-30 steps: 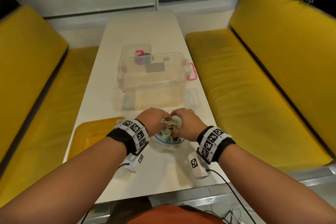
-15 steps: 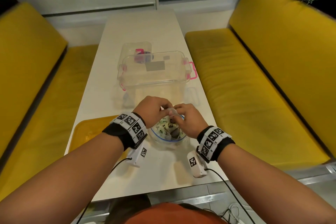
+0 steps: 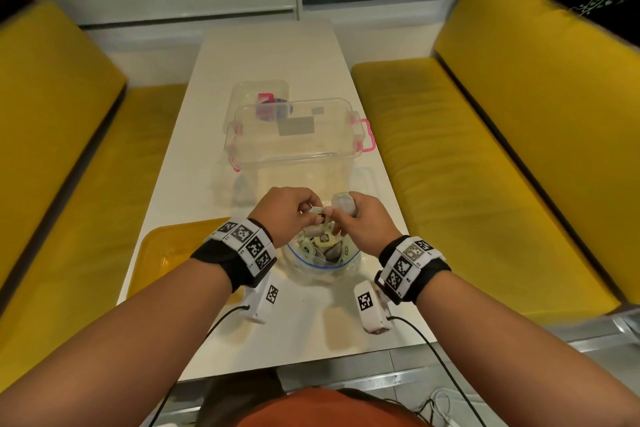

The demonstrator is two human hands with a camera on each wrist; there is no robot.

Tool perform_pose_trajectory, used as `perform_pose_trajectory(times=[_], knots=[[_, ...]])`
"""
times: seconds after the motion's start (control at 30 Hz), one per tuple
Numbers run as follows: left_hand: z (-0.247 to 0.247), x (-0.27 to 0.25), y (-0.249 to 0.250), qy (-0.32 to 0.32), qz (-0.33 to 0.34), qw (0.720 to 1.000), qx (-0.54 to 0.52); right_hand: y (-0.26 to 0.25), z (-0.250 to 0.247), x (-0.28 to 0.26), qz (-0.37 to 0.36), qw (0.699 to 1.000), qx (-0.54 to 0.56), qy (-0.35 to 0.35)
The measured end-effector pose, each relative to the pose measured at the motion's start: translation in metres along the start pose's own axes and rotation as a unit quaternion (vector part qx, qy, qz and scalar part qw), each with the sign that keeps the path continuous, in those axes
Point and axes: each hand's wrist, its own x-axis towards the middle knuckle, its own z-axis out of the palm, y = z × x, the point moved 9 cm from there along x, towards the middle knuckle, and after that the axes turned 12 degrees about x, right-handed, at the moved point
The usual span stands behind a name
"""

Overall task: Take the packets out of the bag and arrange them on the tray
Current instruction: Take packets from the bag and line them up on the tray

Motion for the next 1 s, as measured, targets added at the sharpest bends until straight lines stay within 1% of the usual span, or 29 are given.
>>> perform_pose_trajectory(times=[0.07,0.23,0.33,0.4,0.53,0.6,0.67,0.8,0.87,0.9,1.0], knots=[[-0.008,-0.003,-0.005,-0.001,-0.001,1.000,0.007,0.000,-0.001,-0.001,0.002,1.000,0.012,-0.001],[-0.041,-0.013,-0.026,0.033,-0.029,0.999,0.016,-0.002,0.007,0.003,0.014,0.998,0.054,0.000],[-0.060,-0.020,-0.037,0.043,-0.040,0.998,0.019,-0.009,0.019,0.007,0.027,0.997,0.075,0.001],[-0.071,-0.024,-0.043,0.049,-0.044,0.998,0.019,-0.015,0.032,0.010,0.027,0.996,0.080,-0.012],[-0.089,-0.030,-0.051,0.052,-0.032,0.998,0.033,-0.032,0.060,0.017,-0.013,0.997,0.062,-0.041],[-0.095,-0.034,-0.054,0.055,-0.023,0.997,0.044,-0.043,0.077,0.020,-0.031,0.995,0.056,-0.072],[-0.100,-0.037,-0.057,0.056,-0.016,0.997,0.041,-0.057,0.093,0.020,-0.065,0.993,0.035,-0.094],[-0.111,-0.046,-0.074,0.067,-0.029,0.997,0.037,-0.071,0.111,0.027,-0.116,0.991,-0.005,-0.070],[-0.112,-0.049,-0.074,0.063,-0.028,0.995,0.068,-0.071,0.112,0.027,-0.128,0.989,-0.029,-0.066],[-0.114,-0.051,-0.079,0.060,-0.033,0.994,0.085,-0.071,0.118,0.029,-0.126,0.988,-0.040,-0.080],[-0.113,-0.057,-0.097,0.047,-0.053,0.988,0.135,-0.061,0.132,0.030,-0.095,0.989,-0.037,-0.108]])
